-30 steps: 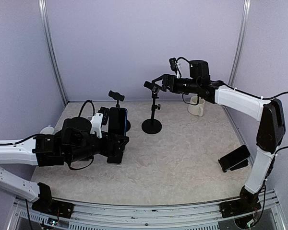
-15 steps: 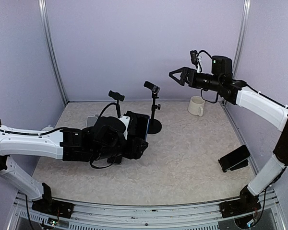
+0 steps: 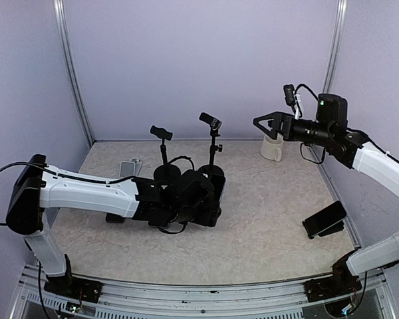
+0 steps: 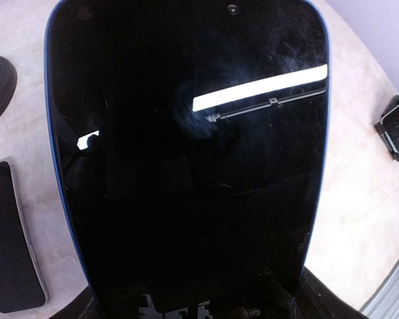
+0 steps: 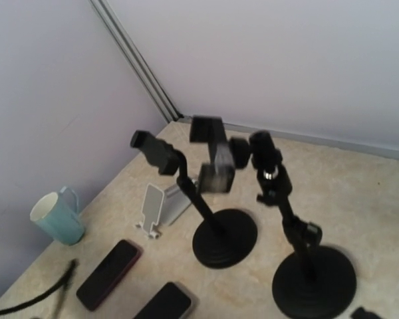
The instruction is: Remove the phone from the phone stand
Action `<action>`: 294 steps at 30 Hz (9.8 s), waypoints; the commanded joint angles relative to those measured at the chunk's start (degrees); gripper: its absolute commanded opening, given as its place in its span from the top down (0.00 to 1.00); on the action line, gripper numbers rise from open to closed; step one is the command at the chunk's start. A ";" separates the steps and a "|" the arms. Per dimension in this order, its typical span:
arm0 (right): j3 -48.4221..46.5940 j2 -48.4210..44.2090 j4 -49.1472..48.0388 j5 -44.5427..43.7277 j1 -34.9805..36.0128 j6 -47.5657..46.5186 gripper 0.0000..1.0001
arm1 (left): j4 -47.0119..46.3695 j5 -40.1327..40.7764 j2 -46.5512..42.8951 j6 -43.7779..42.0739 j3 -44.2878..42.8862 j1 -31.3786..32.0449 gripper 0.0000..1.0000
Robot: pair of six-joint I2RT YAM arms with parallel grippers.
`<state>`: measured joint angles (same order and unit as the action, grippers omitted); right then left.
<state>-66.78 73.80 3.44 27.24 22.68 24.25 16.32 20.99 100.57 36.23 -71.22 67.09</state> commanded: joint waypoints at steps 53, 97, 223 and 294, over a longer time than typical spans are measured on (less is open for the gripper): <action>20.17 -14.34 -0.87 4.48 -5.80 1.68 0.00 | 13.74 1.86 29.41 20.24 -22.20 -4.61 0.10; 17.37 -34.08 53.20 -25.63 -29.00 10.85 0.00 | -0.01 3.10 14.10 8.85 -10.00 -5.68 0.01; 9.66 26.43 8.27 -7.37 0.52 -3.16 0.26 | -1.65 4.00 3.24 8.38 1.53 -9.61 0.01; 27.63 4.39 16.23 -26.92 10.32 8.65 0.00 | -0.74 7.22 -1.26 6.28 3.26 -8.55 0.01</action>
<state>-41.08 81.12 17.61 0.51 32.32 31.33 15.88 27.88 100.12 42.24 -68.45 58.83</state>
